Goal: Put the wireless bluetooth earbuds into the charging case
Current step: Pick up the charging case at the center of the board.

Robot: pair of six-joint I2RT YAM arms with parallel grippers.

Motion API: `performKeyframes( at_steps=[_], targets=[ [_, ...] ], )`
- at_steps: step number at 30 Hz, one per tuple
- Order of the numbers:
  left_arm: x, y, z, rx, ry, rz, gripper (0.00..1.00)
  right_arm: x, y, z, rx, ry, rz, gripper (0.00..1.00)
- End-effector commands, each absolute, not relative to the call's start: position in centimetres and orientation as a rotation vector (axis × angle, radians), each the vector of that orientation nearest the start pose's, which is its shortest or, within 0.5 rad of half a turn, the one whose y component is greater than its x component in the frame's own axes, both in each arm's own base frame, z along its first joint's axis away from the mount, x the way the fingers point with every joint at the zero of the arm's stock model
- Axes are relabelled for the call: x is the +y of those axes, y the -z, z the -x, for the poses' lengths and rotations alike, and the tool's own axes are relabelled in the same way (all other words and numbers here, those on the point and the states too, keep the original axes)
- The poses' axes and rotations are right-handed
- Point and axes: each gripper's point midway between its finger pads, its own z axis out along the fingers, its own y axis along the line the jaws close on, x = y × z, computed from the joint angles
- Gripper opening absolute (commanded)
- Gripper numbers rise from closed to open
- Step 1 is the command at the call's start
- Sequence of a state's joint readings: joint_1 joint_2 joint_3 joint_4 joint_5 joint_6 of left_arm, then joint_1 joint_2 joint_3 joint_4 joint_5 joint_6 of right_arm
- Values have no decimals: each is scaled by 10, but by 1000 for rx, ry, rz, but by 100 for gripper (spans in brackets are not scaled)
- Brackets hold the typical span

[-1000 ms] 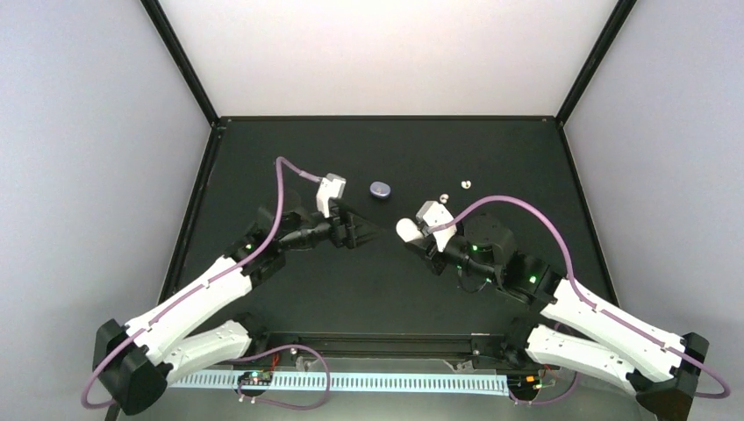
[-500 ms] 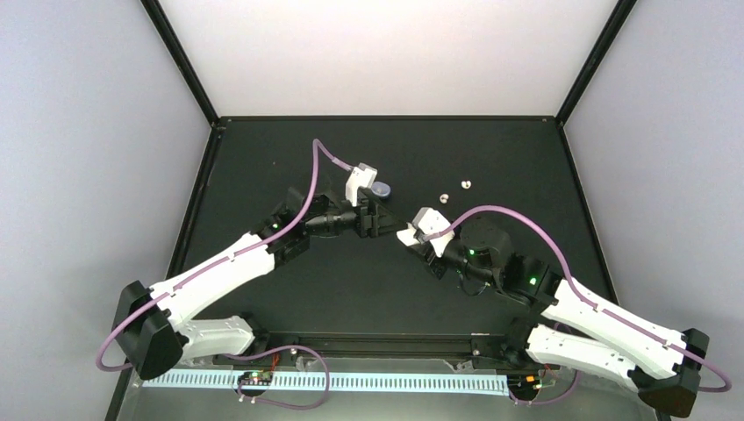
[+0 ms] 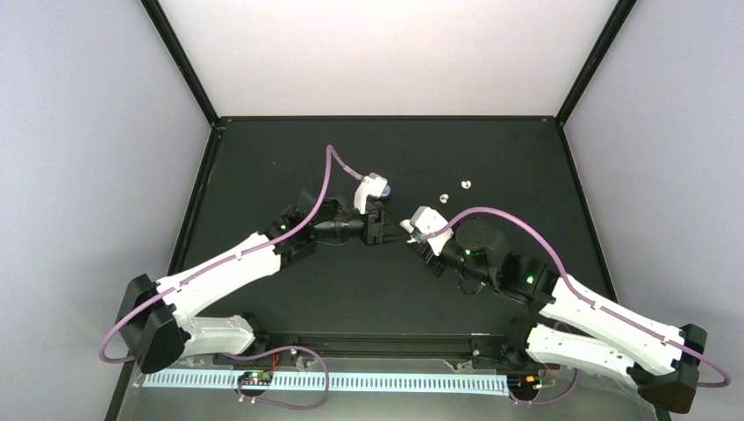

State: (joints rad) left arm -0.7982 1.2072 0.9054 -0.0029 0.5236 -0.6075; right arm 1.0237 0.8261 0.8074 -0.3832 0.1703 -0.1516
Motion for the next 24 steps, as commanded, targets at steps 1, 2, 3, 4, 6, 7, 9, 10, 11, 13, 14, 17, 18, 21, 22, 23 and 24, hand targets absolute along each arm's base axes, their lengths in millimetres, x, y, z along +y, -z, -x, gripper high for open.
performKeyframes(
  at_steps=[1, 2, 3, 4, 6, 7, 9, 10, 11, 13, 14, 17, 18, 21, 22, 23, 24],
  targets=[
    [-349, -285, -208, 2019, 1445, -610, 42, 253, -287, -189, 1672, -388, 986, 18],
    [-350, -285, -208, 2020, 1450, -612, 42, 253, -286, -189, 1673, -386, 988, 18],
    [-350, -286, -208, 2020, 1451, -611, 42, 253, -287, -188, 1671, -387, 987, 18],
    [-351, -285, -208, 2023, 1455, -612, 41, 254, -287, -188, 1670, -389, 986, 18],
    [-353, -284, -207, 2028, 1463, -611, 40, 254, -287, -187, 1668, -391, 988, 18],
    [-353, -283, -206, 2030, 1469, -611, 39, 255, -288, -188, 1665, -389, 987, 18],
    [-354, -283, -206, 2030, 1480, -609, 35, 256, -288, -187, 1664, -390, 991, 18],
    [-355, -283, -205, 2030, 1486, -610, 33, 256, -288, -186, 1663, -390, 992, 18],
    [-355, -283, -204, 2028, 1490, -613, 30, 256, -288, -187, 1663, -388, 992, 18],
    [-357, -283, -204, 2028, 1494, -618, 21, 258, -287, -186, 1663, -387, 996, 18],
    [-357, -283, -203, 2024, 1497, -620, 17, 258, -288, -186, 1662, -388, 997, 18],
    [-357, -285, -202, 2014, 1511, -626, 7, 259, -289, -186, 1661, -390, 998, 19],
    [-357, -286, -201, 2010, 1516, -626, 5, 259, -290, -185, 1661, -392, 996, 21],
    [-356, -291, -200, 1984, 1521, -623, 2, 259, -294, -183, 1659, -414, 993, 39],
    [-354, -293, -201, 1973, 1516, -618, 2, 260, -296, -181, 1660, -430, 993, 49],
    [-352, -296, -201, 1959, 1507, -613, 2, 260, -298, -179, 1664, -449, 990, 59],
    [-349, -299, -202, 1940, 1491, -611, 2, 259, -300, -178, 1674, -469, 978, 67]
  ],
)
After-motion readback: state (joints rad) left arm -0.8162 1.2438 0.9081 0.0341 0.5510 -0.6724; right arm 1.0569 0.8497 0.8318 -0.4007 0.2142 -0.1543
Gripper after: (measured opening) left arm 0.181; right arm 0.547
